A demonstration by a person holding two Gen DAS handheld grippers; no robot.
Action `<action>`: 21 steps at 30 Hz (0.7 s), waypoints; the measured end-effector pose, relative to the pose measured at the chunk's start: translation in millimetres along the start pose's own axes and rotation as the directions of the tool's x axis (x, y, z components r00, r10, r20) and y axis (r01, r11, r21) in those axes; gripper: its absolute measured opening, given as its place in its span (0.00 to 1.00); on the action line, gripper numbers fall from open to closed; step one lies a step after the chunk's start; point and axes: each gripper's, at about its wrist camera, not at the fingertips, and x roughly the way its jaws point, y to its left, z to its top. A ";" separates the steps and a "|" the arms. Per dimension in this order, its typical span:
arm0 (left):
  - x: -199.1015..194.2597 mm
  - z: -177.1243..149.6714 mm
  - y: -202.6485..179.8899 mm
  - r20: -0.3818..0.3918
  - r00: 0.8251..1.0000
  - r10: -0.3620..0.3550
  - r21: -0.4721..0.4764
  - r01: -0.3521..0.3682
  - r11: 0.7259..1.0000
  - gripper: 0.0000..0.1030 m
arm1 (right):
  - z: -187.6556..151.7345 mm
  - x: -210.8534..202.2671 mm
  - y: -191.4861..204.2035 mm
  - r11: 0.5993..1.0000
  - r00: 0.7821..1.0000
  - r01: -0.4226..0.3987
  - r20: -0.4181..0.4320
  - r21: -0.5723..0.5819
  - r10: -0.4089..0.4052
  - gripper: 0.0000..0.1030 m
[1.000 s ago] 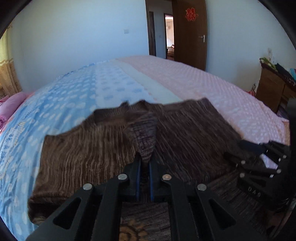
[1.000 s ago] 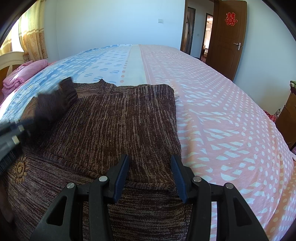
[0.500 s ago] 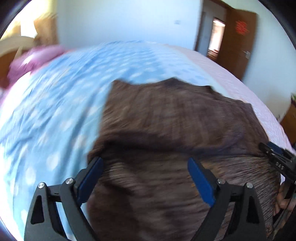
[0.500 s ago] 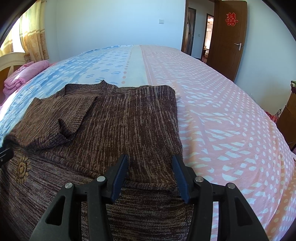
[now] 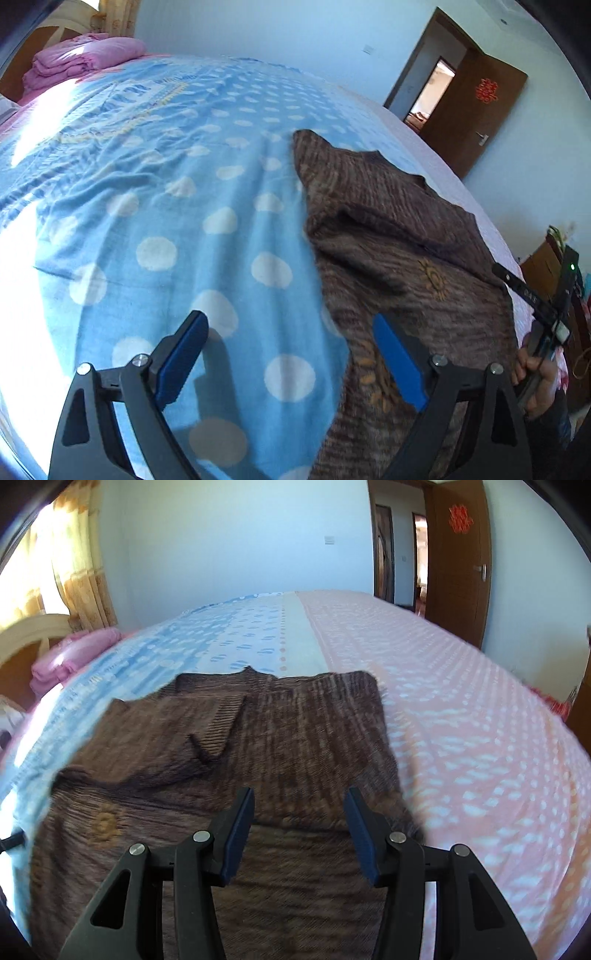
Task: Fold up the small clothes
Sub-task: 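Release the sleeve and grasp the sweater hem with the left tool, then grasp the hem with both tools and lift it toward the collar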
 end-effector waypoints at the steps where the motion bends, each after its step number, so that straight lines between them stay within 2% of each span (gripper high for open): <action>1: -1.8 -5.6 0.6 -0.015 1.000 -0.024 0.010 0.024 1.000 0.91 | -2.7 -7.8 0.5 0.999 1.000 -0.026 0.001 0.028 0.026 0.50; 5: -18.1 -33.7 -5.0 -0.045 0.997 -0.063 0.081 0.066 0.995 0.91 | -20.1 -44.7 3.7 0.995 0.997 -0.067 0.029 0.071 0.066 0.50; 10: -32.4 -63.3 -16.4 -0.074 0.993 -0.090 0.156 0.101 0.983 0.89 | -43.1 -94.5 3.1 0.995 0.996 -0.070 0.051 0.066 0.066 0.50; 11: -34.8 -67.7 -19.0 -0.080 0.992 -0.100 0.170 0.113 0.979 0.87 | -47.1 -102.9 2.9 0.996 0.996 -0.070 0.052 0.063 0.067 0.50; 13: -39.0 -78.3 -24.2 -0.101 0.986 -0.132 0.197 0.150 0.969 0.75 | -55.2 -118.9 3.5 0.995 0.995 -0.082 0.052 0.054 0.080 0.50; 16: -43.5 -94.2 -28.1 -0.095 0.987 -0.128 0.226 0.146 0.963 0.66 | -68.1 -137.0 9.5 0.996 0.994 -0.090 0.059 0.025 0.088 0.50; 21: -48.5 -100.4 -24.8 -0.103 0.983 -0.153 0.194 0.171 0.966 0.66 | -77.4 -173.2 16.7 0.993 0.991 -0.105 0.078 -0.051 0.108 0.50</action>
